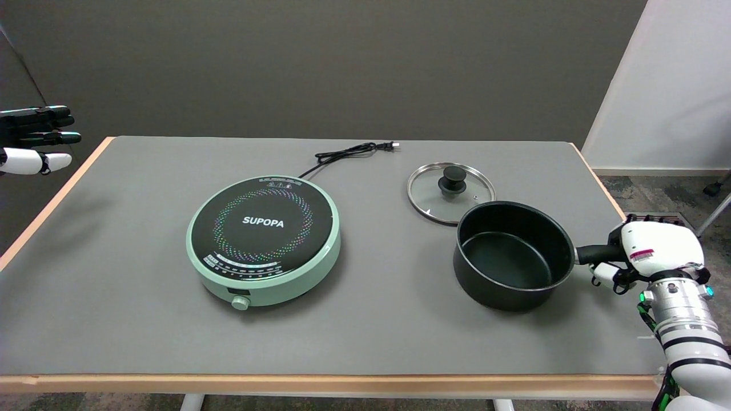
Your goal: Place the soup pot onto the table.
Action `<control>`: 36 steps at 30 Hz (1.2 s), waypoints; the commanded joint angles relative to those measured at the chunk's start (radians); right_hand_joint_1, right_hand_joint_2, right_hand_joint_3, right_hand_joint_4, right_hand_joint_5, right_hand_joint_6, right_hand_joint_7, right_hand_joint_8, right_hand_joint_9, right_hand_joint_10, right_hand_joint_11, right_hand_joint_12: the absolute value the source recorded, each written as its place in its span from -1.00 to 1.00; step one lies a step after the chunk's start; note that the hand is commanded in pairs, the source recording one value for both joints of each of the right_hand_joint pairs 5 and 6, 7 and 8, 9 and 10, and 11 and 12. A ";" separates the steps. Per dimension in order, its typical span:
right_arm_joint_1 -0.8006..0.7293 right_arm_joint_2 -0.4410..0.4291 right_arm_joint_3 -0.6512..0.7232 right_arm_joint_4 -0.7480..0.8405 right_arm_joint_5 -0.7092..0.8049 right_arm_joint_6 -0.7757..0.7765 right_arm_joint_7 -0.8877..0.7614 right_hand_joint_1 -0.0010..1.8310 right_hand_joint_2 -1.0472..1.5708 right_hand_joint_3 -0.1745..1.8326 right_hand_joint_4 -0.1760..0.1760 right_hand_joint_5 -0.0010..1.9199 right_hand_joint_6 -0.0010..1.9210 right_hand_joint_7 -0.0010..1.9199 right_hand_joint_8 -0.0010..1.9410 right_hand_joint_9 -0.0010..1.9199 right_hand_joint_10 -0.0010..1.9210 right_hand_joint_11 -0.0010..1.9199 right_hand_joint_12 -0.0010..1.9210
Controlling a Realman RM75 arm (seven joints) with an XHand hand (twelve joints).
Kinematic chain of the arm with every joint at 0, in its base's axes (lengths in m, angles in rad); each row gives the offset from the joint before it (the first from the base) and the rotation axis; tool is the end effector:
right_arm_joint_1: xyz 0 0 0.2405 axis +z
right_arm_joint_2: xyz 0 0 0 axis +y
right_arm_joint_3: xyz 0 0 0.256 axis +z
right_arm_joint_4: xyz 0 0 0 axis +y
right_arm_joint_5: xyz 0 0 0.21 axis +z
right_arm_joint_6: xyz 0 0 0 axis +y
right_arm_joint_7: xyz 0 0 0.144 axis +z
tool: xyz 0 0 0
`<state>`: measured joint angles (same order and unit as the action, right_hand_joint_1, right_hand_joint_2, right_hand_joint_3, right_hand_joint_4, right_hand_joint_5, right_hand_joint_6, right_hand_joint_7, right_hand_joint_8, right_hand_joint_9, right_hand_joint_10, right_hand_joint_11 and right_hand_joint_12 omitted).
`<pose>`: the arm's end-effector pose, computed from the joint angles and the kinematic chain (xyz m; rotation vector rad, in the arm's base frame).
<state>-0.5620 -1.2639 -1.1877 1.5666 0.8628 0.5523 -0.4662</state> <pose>-0.2756 -0.1658 0.4727 0.9702 0.1613 -0.0675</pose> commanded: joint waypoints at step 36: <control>-0.140 -0.163 0.085 0.306 -0.080 0.108 0.003 0.32 -0.92 0.39 0.90 -0.76 -0.76 -0.76 -0.76 -0.76 -0.76 -0.76 -0.76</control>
<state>-0.6093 -1.3825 -1.0268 1.7240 0.8586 0.5815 -0.4641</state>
